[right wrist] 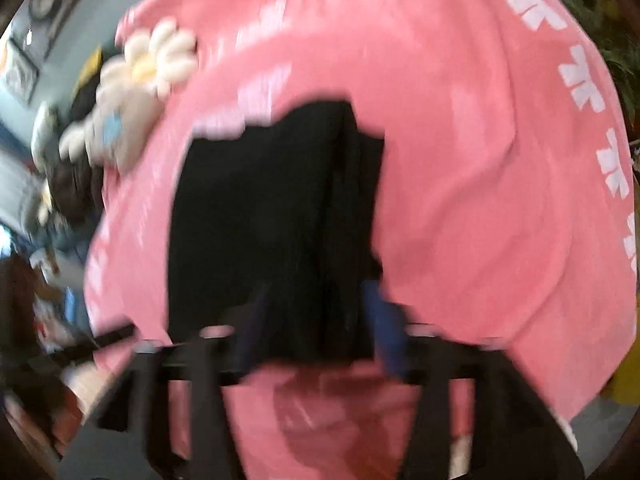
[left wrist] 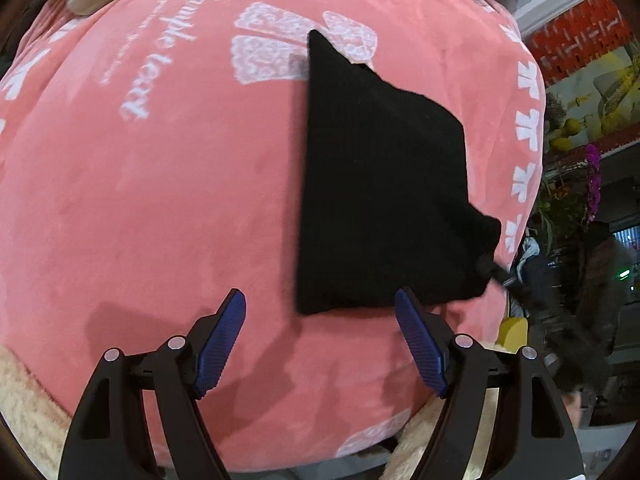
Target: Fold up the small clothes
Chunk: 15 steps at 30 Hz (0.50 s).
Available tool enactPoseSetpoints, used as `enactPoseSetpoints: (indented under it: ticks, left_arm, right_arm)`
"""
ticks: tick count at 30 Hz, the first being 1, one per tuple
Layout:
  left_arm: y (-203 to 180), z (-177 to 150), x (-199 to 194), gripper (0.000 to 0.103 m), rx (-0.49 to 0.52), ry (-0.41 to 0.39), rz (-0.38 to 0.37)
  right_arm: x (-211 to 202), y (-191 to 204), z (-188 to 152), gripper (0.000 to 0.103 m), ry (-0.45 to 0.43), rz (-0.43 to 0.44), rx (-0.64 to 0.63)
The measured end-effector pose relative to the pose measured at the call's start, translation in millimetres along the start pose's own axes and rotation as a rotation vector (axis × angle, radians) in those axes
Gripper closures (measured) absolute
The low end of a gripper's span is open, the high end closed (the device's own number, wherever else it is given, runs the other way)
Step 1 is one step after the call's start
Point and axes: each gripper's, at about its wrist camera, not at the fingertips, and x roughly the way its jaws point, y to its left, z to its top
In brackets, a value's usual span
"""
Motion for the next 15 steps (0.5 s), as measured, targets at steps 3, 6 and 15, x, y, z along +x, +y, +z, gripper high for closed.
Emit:
enactPoseSetpoints:
  ticks: [3, 6, 15]
  left_arm:
    - [-2.3, 13.2, 16.1, 0.029, -0.013, 0.027, -0.015]
    - [-7.3, 21.3, 20.9, 0.029, -0.021, 0.023, -0.014]
    - [-14.9, 26.4, 26.9, 0.029, 0.017, 0.021, 0.007]
  right_arm:
    - [17.5, -1.7, 38.9, 0.046, -0.019, 0.027, 0.026]
    - [57.2, -4.0, 63.5, 0.050, 0.038, 0.023, 0.026]
    - [73.8, -19.7, 78.2, 0.095, 0.069, -0.043, -0.039]
